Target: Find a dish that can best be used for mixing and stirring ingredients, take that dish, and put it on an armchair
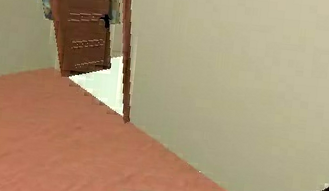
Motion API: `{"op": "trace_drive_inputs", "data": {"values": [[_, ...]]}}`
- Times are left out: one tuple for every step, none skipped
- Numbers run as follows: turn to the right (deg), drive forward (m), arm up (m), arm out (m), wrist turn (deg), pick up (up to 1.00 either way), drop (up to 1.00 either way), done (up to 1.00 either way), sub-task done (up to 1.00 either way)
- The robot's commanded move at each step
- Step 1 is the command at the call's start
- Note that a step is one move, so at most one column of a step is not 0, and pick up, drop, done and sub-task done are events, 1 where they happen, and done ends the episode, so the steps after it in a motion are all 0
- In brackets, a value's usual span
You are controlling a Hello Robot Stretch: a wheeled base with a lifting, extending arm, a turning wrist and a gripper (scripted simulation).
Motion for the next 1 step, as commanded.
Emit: {"op": "trace_drive_inputs", "data": {"values": [[15.0,0.00,0.00,0.00,0.0,0.00,0.00,0.00,0.00]]}}
